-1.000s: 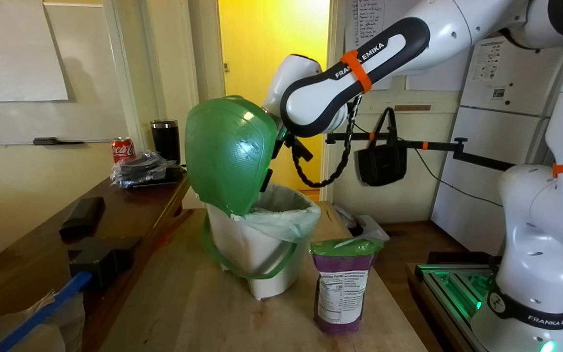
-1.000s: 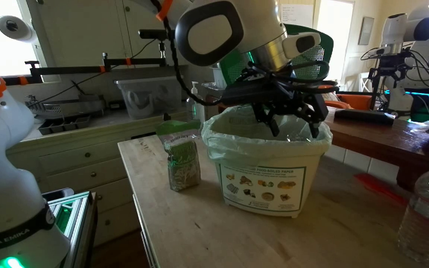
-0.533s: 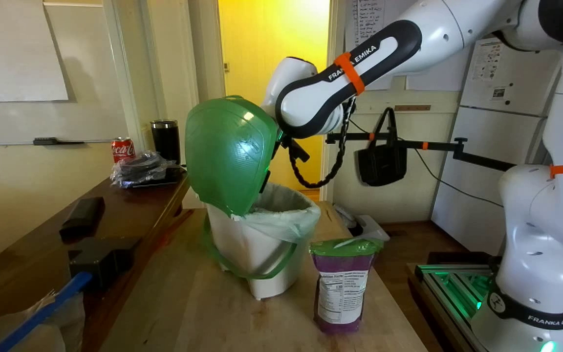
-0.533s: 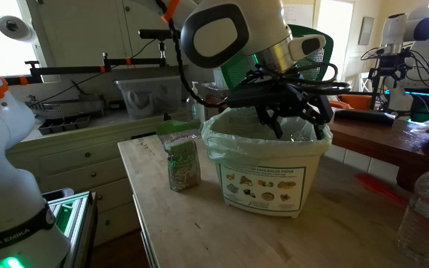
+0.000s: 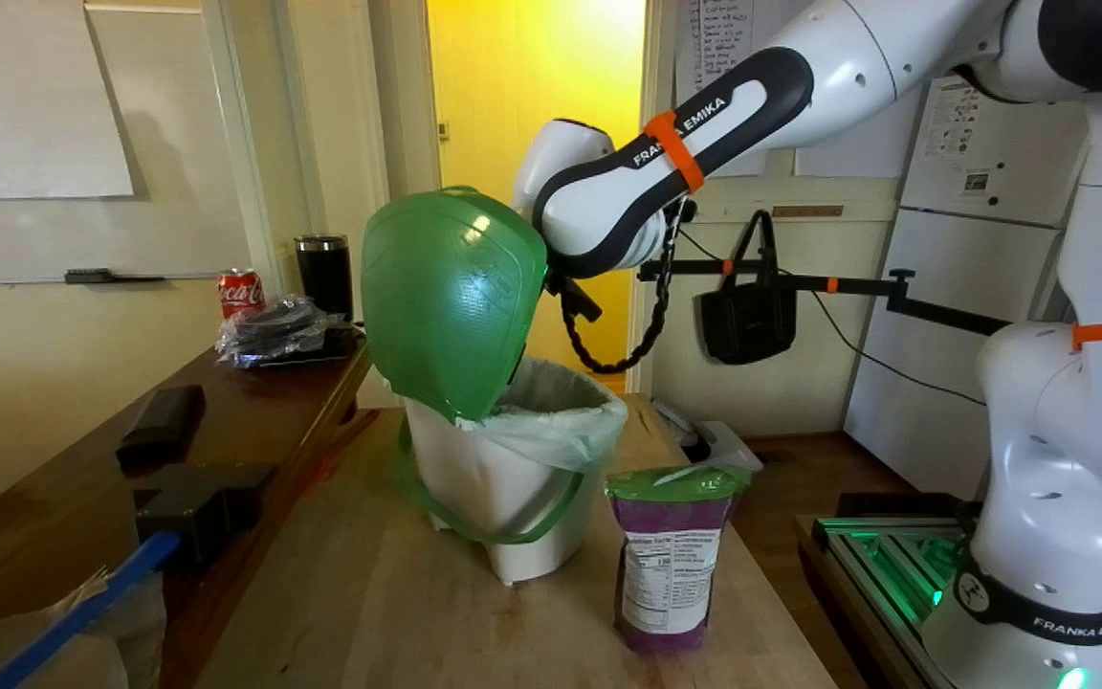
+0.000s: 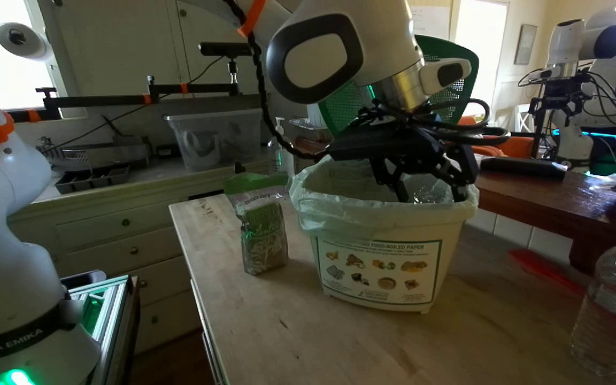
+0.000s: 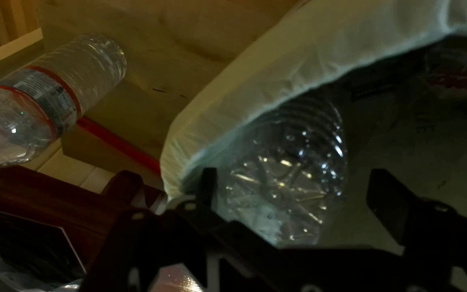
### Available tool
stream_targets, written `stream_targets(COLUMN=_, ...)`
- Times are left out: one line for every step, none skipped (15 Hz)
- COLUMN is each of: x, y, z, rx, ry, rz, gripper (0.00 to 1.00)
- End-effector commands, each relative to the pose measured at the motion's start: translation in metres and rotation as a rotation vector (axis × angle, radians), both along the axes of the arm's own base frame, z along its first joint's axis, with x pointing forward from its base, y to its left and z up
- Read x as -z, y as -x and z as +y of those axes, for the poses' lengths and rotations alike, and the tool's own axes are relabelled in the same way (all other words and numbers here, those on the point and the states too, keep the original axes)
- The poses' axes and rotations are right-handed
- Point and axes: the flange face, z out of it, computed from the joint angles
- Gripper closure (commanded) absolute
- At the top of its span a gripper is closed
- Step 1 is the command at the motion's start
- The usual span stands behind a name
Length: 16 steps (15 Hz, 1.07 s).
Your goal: Open the trash can then remove the contents inside
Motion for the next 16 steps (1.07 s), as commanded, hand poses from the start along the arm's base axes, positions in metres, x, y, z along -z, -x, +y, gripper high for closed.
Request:
stream_targets(x=0.003, y=-0.004, z=-0.003, rx=-0.018, ry=-0.003, rz=0.026, gripper=0.26)
stream_targets(x=0.003, y=-0.004, z=-0.003, rx=-0.018, ry=-0.002, rz=0.026, gripper=0.31)
stream_targets(x=0.003, y=-0.004, z=-0.003, rx=-0.017, ry=-0.003, rz=0.026, gripper=0.28)
stream_targets(x=0.003, y=-0.004, z=-0.002, rx=-0.017, ry=-0.002, rz=0.025, gripper=0.26)
stream_targets(x=0.002, y=-0.003, z=-0.002, rx=-0.017, ry=-0.003, rz=0.024, gripper=0.27)
stream_targets(x=0.001, y=-0.003, z=-0.002, rx=-0.016, ry=-0.002, rz=0.023, gripper=0.26)
stream_targets(x=0.0, y=-0.002, z=-0.002, rx=-0.016, ry=-0.003, rz=0.022, gripper=0.27)
stream_targets(x=-0.001, y=-0.002, z=-0.001, rx=-0.015, ry=-0.003, rz=0.02, gripper=0.29)
stream_targets(x=-0.002, y=-0.001, z=-0.001, rx=-0.015, ry=-0.005, rz=0.018, gripper=0.31)
stream_targets(x=-0.003, y=-0.001, z=0.0, rx=-0.014, ry=-0.005, rz=0.017, gripper=0.35)
stream_targets(x=-0.004, y=0.0, z=0.0, rx=-0.015, ry=-0.006, rz=0.015, gripper=0.38)
stream_targets(x=-0.005, y=0.0, z=0.001, rx=-0.015, ry=-0.007, rz=0.014, gripper=0.37)
stream_targets(x=-0.006, y=0.0, z=0.002, rx=-0.016, ry=-0.006, rz=0.012, gripper=0.42)
stream_targets(x=-0.007, y=0.001, z=0.002, rx=-0.016, ry=-0.006, rz=0.01, gripper=0.39)
stream_targets(x=-0.008, y=0.001, z=0.003, rx=-0.017, ry=-0.006, rz=0.008, gripper=0.41)
stream_targets(x=-0.01, y=0.002, z=0.003, rx=-0.017, ry=-0.005, rz=0.005, gripper=0.4)
